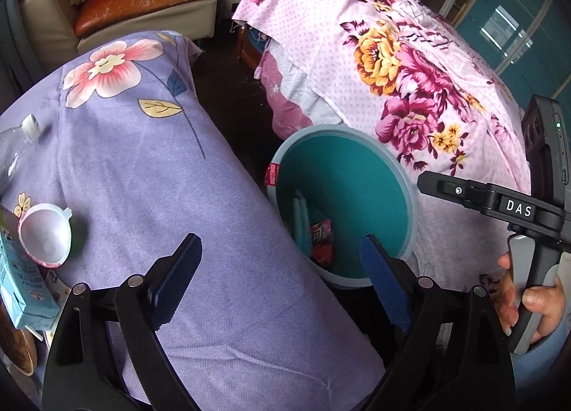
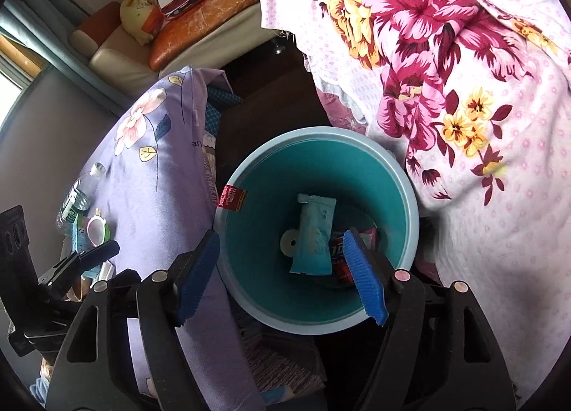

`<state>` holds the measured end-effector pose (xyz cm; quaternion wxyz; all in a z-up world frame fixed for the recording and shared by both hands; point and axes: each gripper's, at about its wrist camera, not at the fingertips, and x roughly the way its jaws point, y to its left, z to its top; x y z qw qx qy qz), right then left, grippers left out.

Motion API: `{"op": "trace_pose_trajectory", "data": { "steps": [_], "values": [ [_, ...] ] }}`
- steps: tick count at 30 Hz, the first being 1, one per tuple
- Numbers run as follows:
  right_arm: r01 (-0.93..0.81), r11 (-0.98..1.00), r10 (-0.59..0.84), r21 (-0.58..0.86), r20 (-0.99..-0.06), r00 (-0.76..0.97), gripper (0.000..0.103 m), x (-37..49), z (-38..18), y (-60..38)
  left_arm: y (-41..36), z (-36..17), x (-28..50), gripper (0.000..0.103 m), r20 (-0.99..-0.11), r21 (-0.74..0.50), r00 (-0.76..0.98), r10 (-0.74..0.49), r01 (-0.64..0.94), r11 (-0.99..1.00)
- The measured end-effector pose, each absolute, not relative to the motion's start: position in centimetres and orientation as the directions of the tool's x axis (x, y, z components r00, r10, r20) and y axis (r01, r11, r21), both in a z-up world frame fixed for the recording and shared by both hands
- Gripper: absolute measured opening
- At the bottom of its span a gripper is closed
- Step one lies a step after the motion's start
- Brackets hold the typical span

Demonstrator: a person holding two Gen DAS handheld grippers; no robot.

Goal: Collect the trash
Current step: 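Move both open tools back over the remaining trash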

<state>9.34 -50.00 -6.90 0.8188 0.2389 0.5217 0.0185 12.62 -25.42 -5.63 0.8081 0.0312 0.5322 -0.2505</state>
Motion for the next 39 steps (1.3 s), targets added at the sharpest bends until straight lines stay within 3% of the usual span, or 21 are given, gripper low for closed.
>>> {"op": "trace_pose_trajectory", "data": {
  "steps": [23, 39],
  "values": [
    [0.034, 0.938, 0.295, 0.344, -0.847, 0.442, 0.073, 7.0, -0.8, -35.5, -7.9, -2.2, 7.6, 0.091, -0.819, -0.283, 0.446, -0.36, 0.232, 0.931],
    [-0.119, 0.945, 0.326, 0.304, -0.882, 0.341, 0.073, 9.6, -0.3, -24.3, 6.7, -1.4, 7.9, 0.091, -0.833, -0.279, 0.511, -0.212, -0.057, 0.959]
  ]
}}
